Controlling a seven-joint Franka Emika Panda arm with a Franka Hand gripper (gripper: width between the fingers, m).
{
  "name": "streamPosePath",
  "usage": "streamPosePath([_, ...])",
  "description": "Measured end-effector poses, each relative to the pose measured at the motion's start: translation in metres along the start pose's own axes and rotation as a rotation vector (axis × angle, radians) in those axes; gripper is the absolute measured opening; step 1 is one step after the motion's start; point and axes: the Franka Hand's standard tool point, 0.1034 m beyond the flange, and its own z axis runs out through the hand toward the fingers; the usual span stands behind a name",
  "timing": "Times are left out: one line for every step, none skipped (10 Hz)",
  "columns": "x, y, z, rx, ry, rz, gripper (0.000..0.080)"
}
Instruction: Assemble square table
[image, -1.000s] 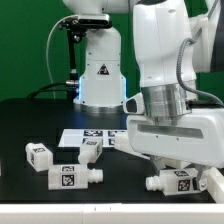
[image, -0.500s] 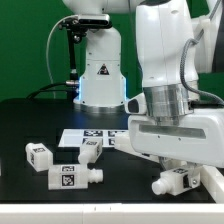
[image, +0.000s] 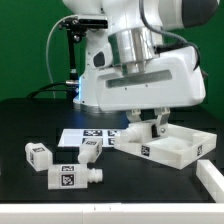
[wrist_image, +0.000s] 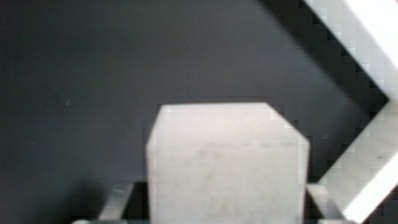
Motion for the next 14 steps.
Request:
streamPosePath([0.0, 0.002, 0.004, -0.006, -0.004, -0.002, 0.0262])
streamPosePath([0.0, 0.003, 0.004, -0.007, -0.004, -0.002, 0.0262])
streamPosePath([0.0, 0.003, 0.005, -0.007, -0.005, -0.002, 0.0264])
streamPosePath([0.003, 0.011, 0.002, -0.011, -0.001, -0.089, 0.0264])
streamPosePath([0.01, 0.034, -0.006, -0.022, 0.0, -0.158, 0.0264])
streamPosePath([0.011, 0.06, -0.019, -0.039, -0.001, -0.204, 0.0264])
streamPosePath([0.02, 0.093, -0.037, -0.054, -0.001, -0.222, 0.0264])
streamPosePath([0.033, 0.11, -0.046, -0.052, 0.019, -0.209, 0.0264])
streamPosePath([0.035, 0.115, -0.047, -0.051, 0.042, -0.207, 0.0264])
streamPosePath([0.031, 0.111, -0.044, -0.052, 0.033, -0.216, 0.0264])
streamPosePath([0.03, 0.111, -0.043, -0.052, 0.032, -0.219, 0.0264])
streamPosePath([0.031, 0.116, -0.042, -0.054, 0.029, -0.212, 0.0264])
streamPosePath([0.033, 0.132, -0.039, -0.052, 0.017, -0.165, 0.0264])
streamPosePath([0.029, 0.156, -0.036, -0.064, -0.008, -0.143, 0.0264])
